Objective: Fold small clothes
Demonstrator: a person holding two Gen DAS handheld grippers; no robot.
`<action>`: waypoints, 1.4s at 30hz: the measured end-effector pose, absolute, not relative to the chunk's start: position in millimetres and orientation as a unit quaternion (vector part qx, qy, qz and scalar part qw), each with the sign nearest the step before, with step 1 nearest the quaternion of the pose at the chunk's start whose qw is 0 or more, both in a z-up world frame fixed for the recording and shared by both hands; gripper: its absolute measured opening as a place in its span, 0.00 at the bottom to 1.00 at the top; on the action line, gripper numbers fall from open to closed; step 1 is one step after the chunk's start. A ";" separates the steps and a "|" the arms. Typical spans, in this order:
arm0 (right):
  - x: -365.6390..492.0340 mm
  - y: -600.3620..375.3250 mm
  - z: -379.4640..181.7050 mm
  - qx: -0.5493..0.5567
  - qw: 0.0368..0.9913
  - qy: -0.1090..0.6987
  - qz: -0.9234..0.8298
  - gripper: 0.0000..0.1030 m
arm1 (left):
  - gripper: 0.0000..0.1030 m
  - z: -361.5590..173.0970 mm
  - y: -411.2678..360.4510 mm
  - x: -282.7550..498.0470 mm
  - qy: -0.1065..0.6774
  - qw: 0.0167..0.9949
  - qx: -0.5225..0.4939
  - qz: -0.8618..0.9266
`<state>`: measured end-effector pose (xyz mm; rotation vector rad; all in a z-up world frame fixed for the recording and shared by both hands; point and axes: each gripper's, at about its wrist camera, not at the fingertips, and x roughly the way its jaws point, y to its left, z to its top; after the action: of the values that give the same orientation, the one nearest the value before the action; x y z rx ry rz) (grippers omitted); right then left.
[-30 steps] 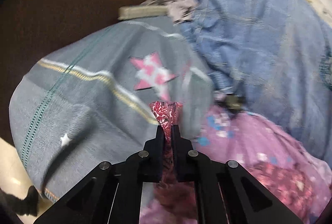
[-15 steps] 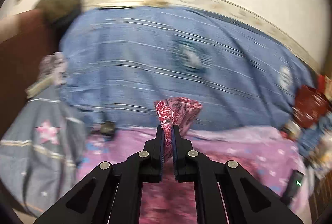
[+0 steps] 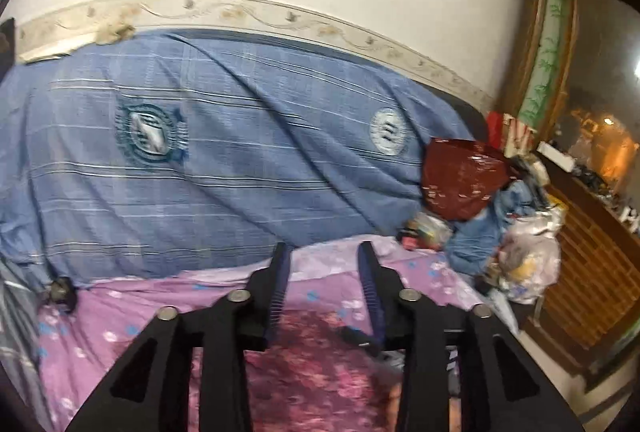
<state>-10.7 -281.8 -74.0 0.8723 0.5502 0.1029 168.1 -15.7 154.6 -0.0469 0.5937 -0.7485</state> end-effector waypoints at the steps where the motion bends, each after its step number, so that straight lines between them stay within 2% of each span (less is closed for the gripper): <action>1: -8.9 -283.7 -75.2 0.418 0.866 0.270 0.050 0.71 | 0.38 148.9 -4.1 169.0 0.292 0.892 -0.019 -0.344; 5: 6.5 -276.9 -88.4 0.412 0.852 0.317 0.060 0.71 | 0.38 107.8 33.3 148.0 0.340 0.905 0.013 -0.253; 9: 28.1 -271.3 -109.2 0.406 0.842 0.353 0.034 0.70 | 0.38 33.8 89.0 161.4 0.417 0.899 0.024 -0.132; 14: 59.8 -267.9 -143.1 0.419 0.816 0.399 0.009 0.60 | 0.38 -59.9 161.7 169.2 0.506 0.861 -0.006 -0.041; 17: 70.0 -250.9 -145.4 0.383 0.824 0.417 -0.002 0.57 | 0.38 -95.4 175.0 168.1 0.537 0.843 -0.018 -0.034; 18: 72.9 -243.6 -145.1 0.381 0.820 0.427 0.013 0.40 | 0.38 -107.5 176.7 166.0 0.547 0.836 -0.019 -0.034; 19: 75.6 -237.5 -145.6 0.383 0.811 0.441 0.034 0.07 | 0.39 -114.4 179.7 163.3 0.552 0.833 -0.022 -0.033; 22: 70.6 -213.6 -125.2 0.300 0.841 0.450 0.022 0.06 | 0.41 -115.5 191.4 153.7 0.545 0.837 -0.036 -0.032; 28: 28.7 -236.6 -73.0 0.265 0.886 0.380 -0.012 0.05 | 0.40 -95.2 199.4 140.1 0.513 0.857 -0.037 -0.015; 31: 13.9 -257.7 -84.8 0.264 0.874 0.407 -0.029 0.06 | 0.40 -98.0 193.5 130.9 0.512 0.859 -0.026 -0.002; 33: 14.8 -263.3 -108.3 0.258 0.851 0.455 -0.043 0.07 | 0.40 -109.6 171.6 142.6 0.525 0.851 -0.021 0.012; 34: 14.0 -267.4 -118.7 0.254 0.840 0.476 -0.057 0.13 | 0.41 -116.7 163.8 147.3 0.532 0.846 -0.021 0.016; 36: 10.7 -278.0 -125.4 0.265 0.827 0.489 -0.079 0.17 | 0.40 -117.8 163.1 141.6 0.527 0.849 -0.020 0.025; 39: -3.5 -285.0 -101.6 0.289 0.852 0.432 -0.058 0.31 | 0.39 -107.5 165.8 130.9 0.515 0.857 -0.018 0.020; 40: -7.7 -281.7 -92.8 0.282 0.866 0.410 -0.052 0.39 | 0.41 -104.2 166.0 127.5 0.508 0.861 -0.017 0.020; 41: -7.0 -276.3 -89.5 0.273 0.873 0.401 -0.048 0.40 | 0.45 -102.3 160.5 125.4 0.503 0.864 -0.013 0.019; 42: -4.0 -268.2 -89.6 0.262 0.876 0.404 -0.036 0.40 | 0.56 -105.7 156.0 126.0 0.504 0.864 -0.007 0.019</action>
<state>-4.0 -268.2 -89.6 0.5477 0.8424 -0.0759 126.0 156.0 -105.7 -0.0144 1.0555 0.0403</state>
